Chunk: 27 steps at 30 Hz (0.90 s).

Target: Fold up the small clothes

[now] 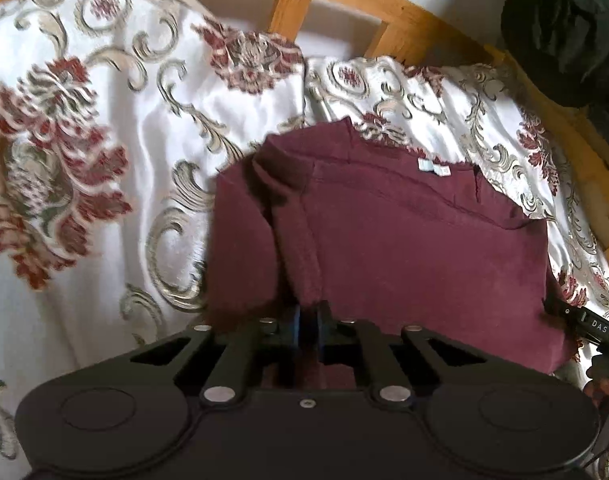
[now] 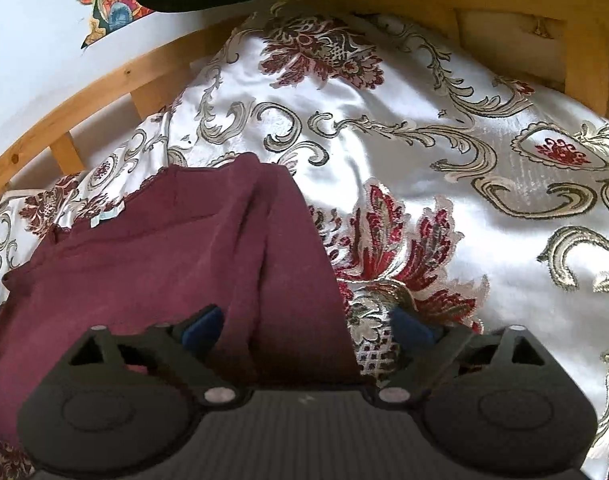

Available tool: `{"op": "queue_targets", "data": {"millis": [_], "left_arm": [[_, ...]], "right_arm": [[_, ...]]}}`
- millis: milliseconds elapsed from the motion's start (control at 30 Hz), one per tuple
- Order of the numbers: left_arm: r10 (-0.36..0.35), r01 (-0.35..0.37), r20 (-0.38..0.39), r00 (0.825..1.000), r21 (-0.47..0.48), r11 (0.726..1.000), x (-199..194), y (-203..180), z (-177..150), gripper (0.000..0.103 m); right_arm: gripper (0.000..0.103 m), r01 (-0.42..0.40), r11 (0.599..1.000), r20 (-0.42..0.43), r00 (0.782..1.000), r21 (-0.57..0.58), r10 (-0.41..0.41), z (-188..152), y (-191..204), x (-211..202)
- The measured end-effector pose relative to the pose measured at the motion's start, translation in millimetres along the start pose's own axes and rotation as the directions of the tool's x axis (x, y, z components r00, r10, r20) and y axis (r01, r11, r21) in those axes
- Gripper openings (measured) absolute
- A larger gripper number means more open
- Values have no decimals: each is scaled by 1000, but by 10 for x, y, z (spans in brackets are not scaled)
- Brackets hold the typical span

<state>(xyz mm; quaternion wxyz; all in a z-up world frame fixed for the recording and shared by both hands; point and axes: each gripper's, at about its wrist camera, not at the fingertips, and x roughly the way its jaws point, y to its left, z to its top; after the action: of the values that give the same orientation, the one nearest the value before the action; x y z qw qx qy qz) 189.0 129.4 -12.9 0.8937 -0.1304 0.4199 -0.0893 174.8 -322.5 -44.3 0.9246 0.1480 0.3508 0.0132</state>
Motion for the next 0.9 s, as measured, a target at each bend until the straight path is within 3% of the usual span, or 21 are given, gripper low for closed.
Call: {"op": "queue_targets", "data": {"millis": [133,267,367,433,600,700,767,900], "left_arm": [[37,-37,-6,999,-17,999,-75,96,-24,7],[28,-29,-30,999,-37,999,7,141,3,7],[10,-10,-8,1000,-17,1000,-13,82,7,19],[4,-4,-12,1000,-5,1000,13,41,6,33],[23,-22,-24,999,37,999,133,-27,-25,38],[36,-36,-28,999,26,999,136,-5,-18,38],[37,-37,-18,999,11,999,107,21,1,40],[35,-34,31,999,-29,999,18,88,42,63]], "right_arm": [[101,-2,1000,-5,1000,-27,2,-49,27,-4],[102,5,999,9,1000,-46,-5,-37,50,-24],[102,22,998,53,998,-59,-18,34,68,-62],[103,46,994,89,995,-101,-37,106,122,-59],[103,121,960,137,987,-251,-88,340,353,197],[103,253,901,133,967,-354,-219,505,553,536],[102,290,877,151,956,-382,-250,596,627,676],[103,268,909,257,948,-318,-190,683,711,500]]}}
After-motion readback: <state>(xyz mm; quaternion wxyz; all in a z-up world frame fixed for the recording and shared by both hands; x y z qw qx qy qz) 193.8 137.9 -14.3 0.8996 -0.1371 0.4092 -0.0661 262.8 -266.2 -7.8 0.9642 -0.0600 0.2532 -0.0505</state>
